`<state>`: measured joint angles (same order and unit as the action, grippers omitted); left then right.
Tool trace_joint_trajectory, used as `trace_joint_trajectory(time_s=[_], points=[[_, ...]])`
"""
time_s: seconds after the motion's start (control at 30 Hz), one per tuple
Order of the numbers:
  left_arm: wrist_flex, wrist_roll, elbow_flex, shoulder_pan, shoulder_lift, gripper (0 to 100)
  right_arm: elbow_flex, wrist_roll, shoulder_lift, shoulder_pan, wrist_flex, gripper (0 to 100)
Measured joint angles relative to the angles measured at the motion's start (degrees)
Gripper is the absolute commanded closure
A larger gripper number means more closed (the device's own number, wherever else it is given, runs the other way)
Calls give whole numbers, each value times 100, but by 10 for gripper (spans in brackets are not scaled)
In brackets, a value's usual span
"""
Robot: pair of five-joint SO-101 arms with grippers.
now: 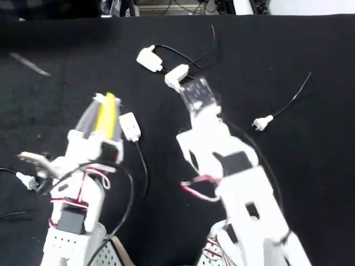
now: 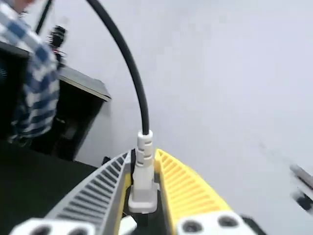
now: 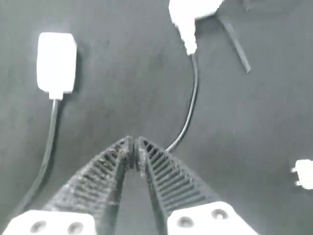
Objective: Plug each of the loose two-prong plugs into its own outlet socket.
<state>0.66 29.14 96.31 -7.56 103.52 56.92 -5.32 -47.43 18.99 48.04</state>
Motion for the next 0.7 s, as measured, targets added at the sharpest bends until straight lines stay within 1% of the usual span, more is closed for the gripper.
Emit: trace_joint_trajectory(time_s=[0.1,0.2,0.27,0.37,0.5,0.57,0.63,0.7], points=[[26,343,-18,343,0,970,888,0,-1055,0,-659,986],[44,378,-18,334,0,969,1644,-325,-2031,70,-1055,986],[44,308,-9,255,0,968,2040,-615,-2532,325,-1125,986],[44,255,0,26,0,969,2409,-782,-3007,571,-1143,986],[44,264,9,-571,0,969,2549,-826,-3174,624,-1143,986],[-18,484,9,-888,0,969,2567,-826,-3209,624,-1152,986],[-229,870,9,-1187,0,969,2602,-879,-3226,624,-1178,986],[-457,1169,9,-1284,0,969,2620,-923,-3323,615,-1178,986]])
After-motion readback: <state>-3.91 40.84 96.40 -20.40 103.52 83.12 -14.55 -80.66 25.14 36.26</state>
